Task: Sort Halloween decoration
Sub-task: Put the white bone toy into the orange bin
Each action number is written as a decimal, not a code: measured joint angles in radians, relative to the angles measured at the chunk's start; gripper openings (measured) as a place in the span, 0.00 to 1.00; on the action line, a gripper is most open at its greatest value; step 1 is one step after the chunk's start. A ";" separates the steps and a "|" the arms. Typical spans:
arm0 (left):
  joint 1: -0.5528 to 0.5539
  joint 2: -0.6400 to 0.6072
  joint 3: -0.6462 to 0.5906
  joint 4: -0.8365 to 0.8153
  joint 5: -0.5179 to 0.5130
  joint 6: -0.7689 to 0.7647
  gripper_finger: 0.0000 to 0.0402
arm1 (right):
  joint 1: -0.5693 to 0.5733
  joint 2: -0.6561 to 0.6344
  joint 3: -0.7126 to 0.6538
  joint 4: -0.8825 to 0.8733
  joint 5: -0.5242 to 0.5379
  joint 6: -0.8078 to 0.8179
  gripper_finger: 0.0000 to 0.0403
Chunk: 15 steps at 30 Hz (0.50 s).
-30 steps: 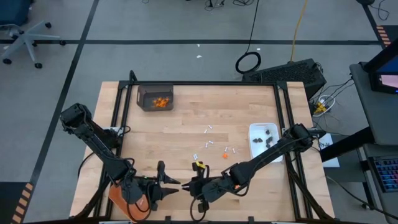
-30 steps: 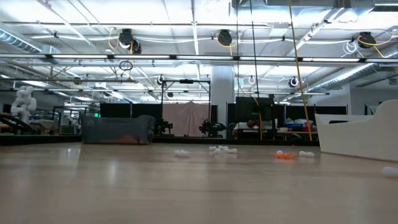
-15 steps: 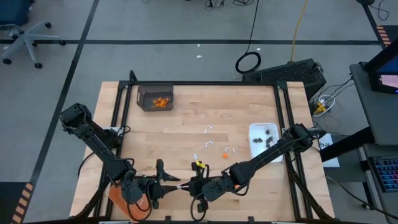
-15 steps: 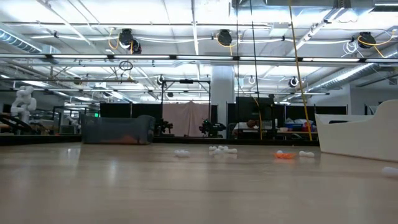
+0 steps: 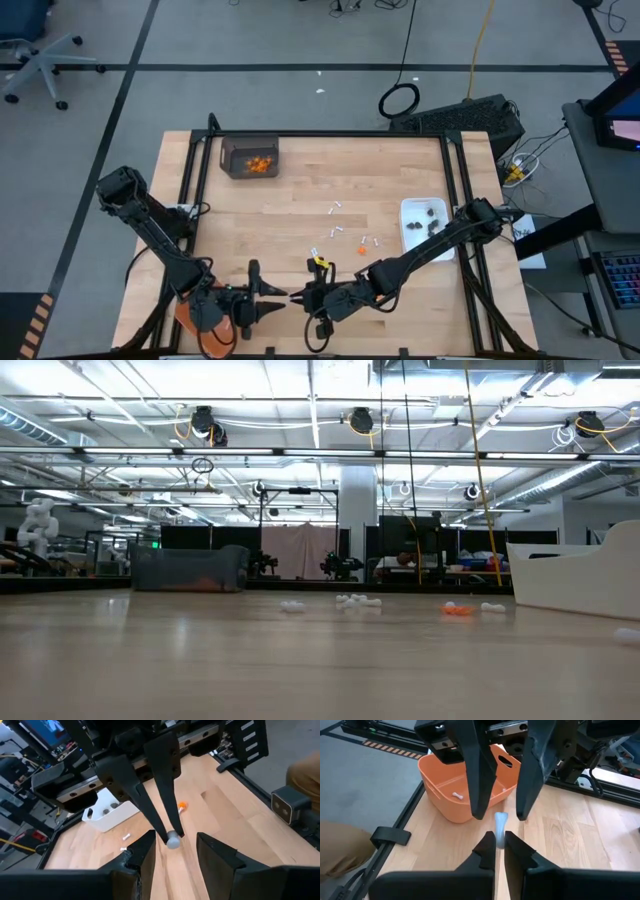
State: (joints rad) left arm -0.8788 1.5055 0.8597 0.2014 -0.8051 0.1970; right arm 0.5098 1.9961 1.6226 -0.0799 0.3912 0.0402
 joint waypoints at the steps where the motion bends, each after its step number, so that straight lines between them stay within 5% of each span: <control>1: 0.002 0.000 0.000 0.000 0.000 0.001 0.34 | 0.000 0.000 0.000 0.000 0.000 0.000 0.00; 15: 0.002 0.000 0.000 -0.009 0.007 0.021 0.08 | 0.000 0.000 0.000 0.000 -0.003 0.000 0.00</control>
State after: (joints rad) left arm -0.8768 1.5055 0.8597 0.1928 -0.7979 0.2178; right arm 0.5095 1.9961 1.6226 -0.0795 0.3882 0.0406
